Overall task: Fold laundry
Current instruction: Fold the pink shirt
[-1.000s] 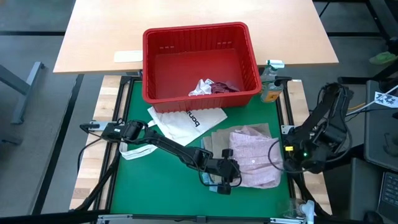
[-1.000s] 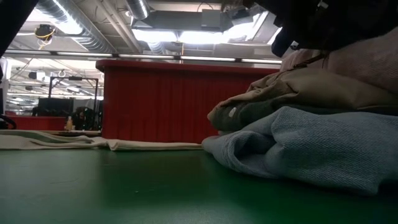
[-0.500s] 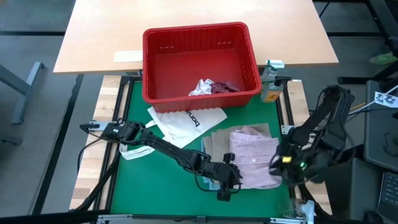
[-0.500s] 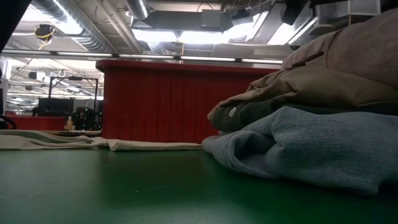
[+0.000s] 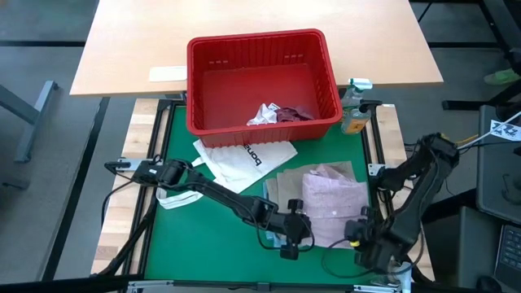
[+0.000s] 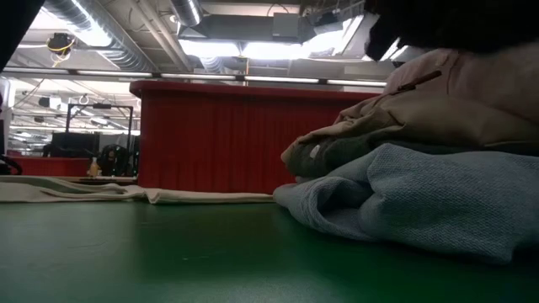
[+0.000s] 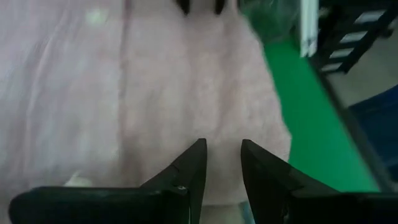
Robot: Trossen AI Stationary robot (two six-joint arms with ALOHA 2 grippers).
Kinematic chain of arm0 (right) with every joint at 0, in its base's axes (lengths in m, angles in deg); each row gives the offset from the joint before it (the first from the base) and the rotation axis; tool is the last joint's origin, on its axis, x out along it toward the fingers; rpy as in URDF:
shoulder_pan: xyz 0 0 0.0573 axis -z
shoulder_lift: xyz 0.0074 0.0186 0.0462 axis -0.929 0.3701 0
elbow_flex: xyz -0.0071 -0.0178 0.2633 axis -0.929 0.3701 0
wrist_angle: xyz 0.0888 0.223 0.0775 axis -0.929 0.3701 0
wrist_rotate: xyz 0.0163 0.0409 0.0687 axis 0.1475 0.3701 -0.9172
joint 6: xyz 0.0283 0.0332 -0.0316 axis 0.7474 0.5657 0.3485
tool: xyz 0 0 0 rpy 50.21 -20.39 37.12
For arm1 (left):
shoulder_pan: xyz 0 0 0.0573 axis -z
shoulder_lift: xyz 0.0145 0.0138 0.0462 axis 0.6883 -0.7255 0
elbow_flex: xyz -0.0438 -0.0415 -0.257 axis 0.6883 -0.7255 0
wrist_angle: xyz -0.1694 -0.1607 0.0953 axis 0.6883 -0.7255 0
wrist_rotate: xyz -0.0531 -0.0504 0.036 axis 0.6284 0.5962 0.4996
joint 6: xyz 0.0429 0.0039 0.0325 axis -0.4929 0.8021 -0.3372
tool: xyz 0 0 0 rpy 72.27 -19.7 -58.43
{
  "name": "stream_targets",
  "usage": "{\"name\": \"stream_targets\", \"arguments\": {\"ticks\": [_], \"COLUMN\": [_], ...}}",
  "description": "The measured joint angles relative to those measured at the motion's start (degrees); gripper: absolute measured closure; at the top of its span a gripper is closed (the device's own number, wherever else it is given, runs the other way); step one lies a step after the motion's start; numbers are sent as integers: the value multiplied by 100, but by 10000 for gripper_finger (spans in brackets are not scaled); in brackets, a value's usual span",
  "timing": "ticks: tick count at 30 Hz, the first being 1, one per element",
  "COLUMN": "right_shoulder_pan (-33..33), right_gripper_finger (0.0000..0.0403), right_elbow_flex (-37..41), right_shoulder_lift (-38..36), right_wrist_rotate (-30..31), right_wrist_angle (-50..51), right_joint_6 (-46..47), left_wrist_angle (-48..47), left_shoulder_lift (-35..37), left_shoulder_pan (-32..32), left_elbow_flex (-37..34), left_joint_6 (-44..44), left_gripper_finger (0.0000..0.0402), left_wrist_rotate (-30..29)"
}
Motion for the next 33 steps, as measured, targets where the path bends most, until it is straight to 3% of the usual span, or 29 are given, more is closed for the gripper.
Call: {"name": "stream_targets", "arguments": {"ticks": [6, 13, 17, 20, 25, 29, 33], "right_shoulder_pan": [0, 0, 0, -4, -3, 26, 354], "right_gripper_finger": [251, 251, 251, 251, 251, 251, 251], "right_elbow_flex": [-2, -187, -651, -1087, -1693, -1610, -1226], "right_shoulder_lift": [461, 303, 158, 73, -58, -479, -971], "right_wrist_rotate": [-131, -280, -204, 226, 1477, 2515, 2701], "right_wrist_angle": [38, 132, 673, 1404, 2784, 2585, 2688], "right_joint_6": [-101, -156, -173, -195, -198, -612, -635], "left_wrist_angle": [-231, -300, -255, -159, 95, 407, 368], "left_shoulder_lift": [-76, -17, 235, 406, 596, 604, 604], "left_shoulder_pan": [-54, -41, -6, -30, -227, -516, -862], "left_elbow_flex": [-2, -2, -7, -7, -7, -7, -7], "left_joint_6": [5, 7, -15, -25, -26, -26, 22], "left_gripper_finger": [306, 306, 306, 306, 306, 306, 306], "left_wrist_rotate": [-60, -79, -124, -139, -159, -148, -142]}}
